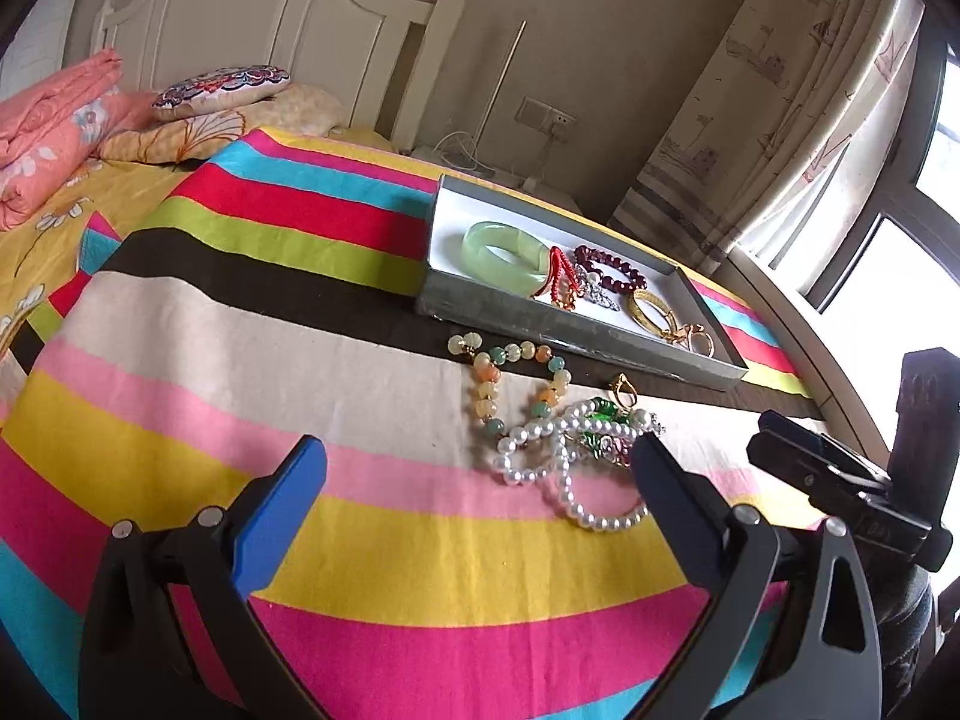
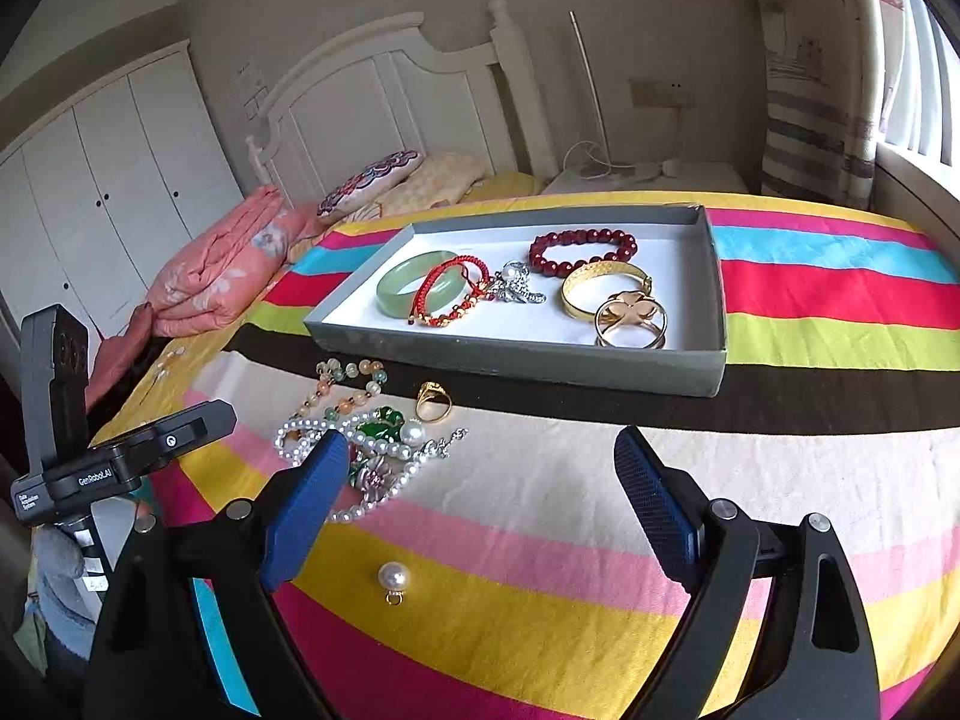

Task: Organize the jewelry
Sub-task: 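Open both tools over the tray, dropping both red bracelets, then move the right tool down to the flower brooch pin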

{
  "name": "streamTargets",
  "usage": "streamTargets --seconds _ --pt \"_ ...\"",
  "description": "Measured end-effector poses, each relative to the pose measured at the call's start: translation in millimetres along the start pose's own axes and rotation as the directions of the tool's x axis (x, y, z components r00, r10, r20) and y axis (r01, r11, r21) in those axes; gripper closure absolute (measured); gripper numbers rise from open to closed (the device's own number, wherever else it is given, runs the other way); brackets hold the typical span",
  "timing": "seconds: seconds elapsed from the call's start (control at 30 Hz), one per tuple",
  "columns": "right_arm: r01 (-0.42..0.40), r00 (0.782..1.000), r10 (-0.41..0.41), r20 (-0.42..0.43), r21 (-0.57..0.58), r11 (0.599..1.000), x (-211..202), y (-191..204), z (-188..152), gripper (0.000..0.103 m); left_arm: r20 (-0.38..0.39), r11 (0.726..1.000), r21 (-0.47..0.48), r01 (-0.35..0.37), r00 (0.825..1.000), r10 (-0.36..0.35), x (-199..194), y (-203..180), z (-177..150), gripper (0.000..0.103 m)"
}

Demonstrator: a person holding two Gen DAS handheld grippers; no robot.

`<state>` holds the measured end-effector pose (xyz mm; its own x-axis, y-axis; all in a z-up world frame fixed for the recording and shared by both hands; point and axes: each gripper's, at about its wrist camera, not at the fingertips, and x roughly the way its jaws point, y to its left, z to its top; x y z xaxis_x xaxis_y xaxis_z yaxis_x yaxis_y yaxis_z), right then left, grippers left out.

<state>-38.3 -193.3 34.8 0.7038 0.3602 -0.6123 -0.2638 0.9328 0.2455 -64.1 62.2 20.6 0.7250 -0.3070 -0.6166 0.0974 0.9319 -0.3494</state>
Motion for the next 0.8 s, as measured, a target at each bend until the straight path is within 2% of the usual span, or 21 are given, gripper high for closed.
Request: streamTargets --seconds 0.23,0.33,0.47,0.63,0.8 --pt "0.062 0.995 -0.072 -0.066 -0.144 0.988 7 36 -13 0.016 -0.034 1.0 -0.005 0.016 0.999 -0.016 6 0 0 0.003" --pt "0.086 0.991 -0.102 -0.084 -0.174 0.981 10 44 -17 0.016 -0.04 1.0 -0.003 0.018 0.999 -0.018 9 -1 1 0.003" --pt "0.102 0.992 -0.113 -0.055 -0.186 0.977 3 50 -23 0.016 -0.035 1.0 -0.005 0.028 0.999 -0.029 9 -1 1 0.003" --pt "0.126 0.982 -0.156 -0.111 -0.239 0.963 16 60 -23 0.017 -0.031 0.999 -0.005 0.048 0.998 -0.048 7 -1 1 0.002" --pt "0.107 0.976 -0.154 -0.156 -0.273 0.956 35 67 -18 0.032 -0.028 0.998 0.001 0.062 0.998 -0.062 6 -1 0 0.003"
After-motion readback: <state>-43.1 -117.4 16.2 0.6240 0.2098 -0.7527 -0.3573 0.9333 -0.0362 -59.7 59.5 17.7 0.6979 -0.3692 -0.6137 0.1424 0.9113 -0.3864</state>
